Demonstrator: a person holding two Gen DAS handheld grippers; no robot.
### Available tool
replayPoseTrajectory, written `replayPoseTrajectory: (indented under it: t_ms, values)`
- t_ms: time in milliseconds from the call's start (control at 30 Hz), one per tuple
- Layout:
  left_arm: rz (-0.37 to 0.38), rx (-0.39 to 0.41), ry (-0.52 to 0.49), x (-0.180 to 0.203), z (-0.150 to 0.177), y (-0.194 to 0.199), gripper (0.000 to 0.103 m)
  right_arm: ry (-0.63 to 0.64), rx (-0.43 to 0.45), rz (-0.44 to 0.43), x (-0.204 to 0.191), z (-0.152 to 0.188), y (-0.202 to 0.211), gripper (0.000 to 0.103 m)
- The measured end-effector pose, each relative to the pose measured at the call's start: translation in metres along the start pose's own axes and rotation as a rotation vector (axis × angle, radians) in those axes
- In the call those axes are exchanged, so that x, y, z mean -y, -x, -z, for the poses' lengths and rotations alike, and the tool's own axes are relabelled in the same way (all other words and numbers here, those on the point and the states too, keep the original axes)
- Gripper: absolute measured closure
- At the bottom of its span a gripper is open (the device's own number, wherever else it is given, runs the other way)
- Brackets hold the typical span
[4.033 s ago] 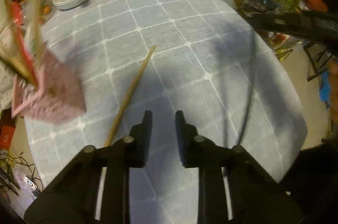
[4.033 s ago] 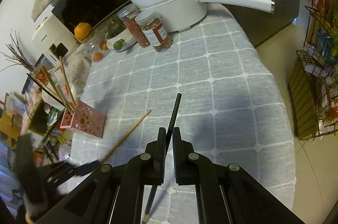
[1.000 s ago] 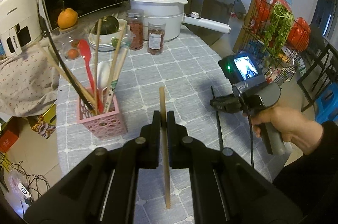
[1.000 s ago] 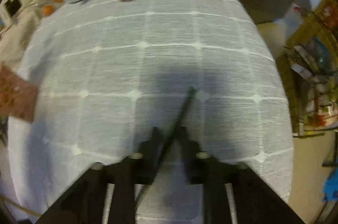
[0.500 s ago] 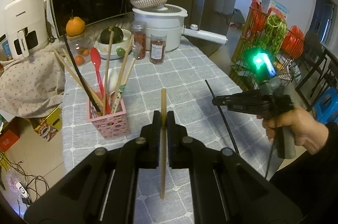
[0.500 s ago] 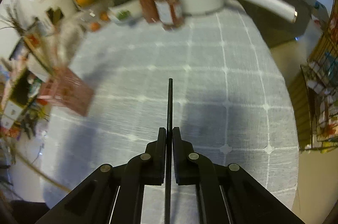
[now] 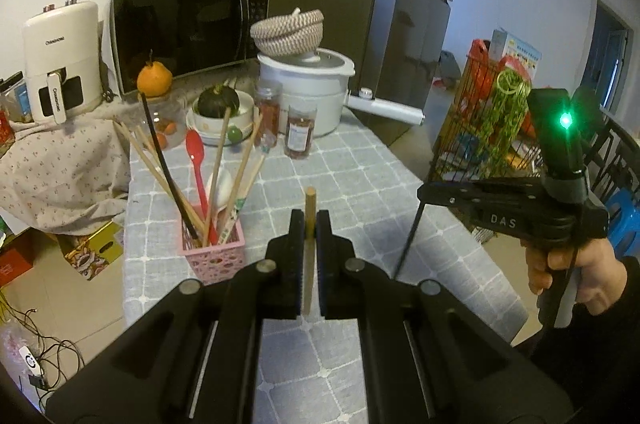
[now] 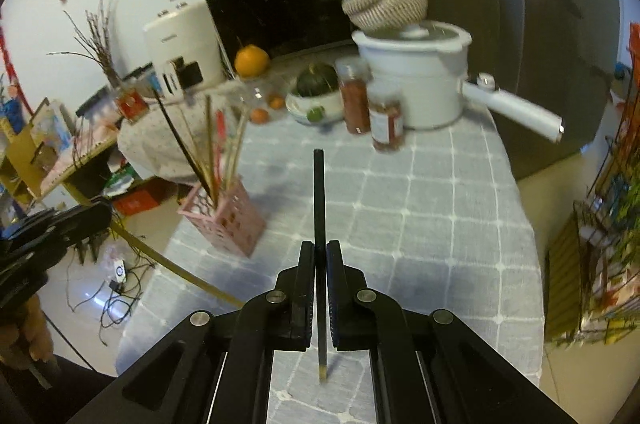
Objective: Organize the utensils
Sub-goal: 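Drop the wooden chopstick into the pink basket with the left tool while the right tool carries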
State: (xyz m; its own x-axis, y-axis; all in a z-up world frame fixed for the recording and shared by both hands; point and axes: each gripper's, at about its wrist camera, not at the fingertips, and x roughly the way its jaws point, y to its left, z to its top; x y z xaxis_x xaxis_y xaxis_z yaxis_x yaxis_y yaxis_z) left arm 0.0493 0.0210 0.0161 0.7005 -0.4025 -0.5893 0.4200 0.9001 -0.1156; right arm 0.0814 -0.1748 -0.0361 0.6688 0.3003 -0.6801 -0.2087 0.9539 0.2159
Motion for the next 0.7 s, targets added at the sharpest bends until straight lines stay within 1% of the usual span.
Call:
replayPoseTrajectory:
  t_ms: [67,300,500,567,633,700]
  values:
    - [-0.004,0.015,0.0,-0.001,-0.003,0.004,0.097,0.003,0.021,-0.013,-0.004,-0.004,0.005,0.097]
    - [-0.046,0.136,0.061,-0.023,-0.026,0.028,0.097,0.03,0.082,-0.05,-0.022,-0.029,0.016,0.097]
    - [-0.091,0.224,0.116,-0.043,-0.04,0.045,0.097,0.102,0.089,-0.059,-0.045,-0.046,0.021,0.097]
    - [-0.106,0.253,0.121,-0.046,-0.042,0.05,0.097,0.118,0.09,-0.069,-0.051,-0.049,0.021,0.097]
    - [-0.137,0.291,0.119,-0.049,-0.045,0.055,0.097,0.122,0.091,-0.081,-0.056,-0.051,0.022,0.097]
    - [-0.167,0.313,0.111,-0.051,-0.047,0.053,0.097,0.126,0.096,-0.093,-0.061,-0.054,0.021,0.097]
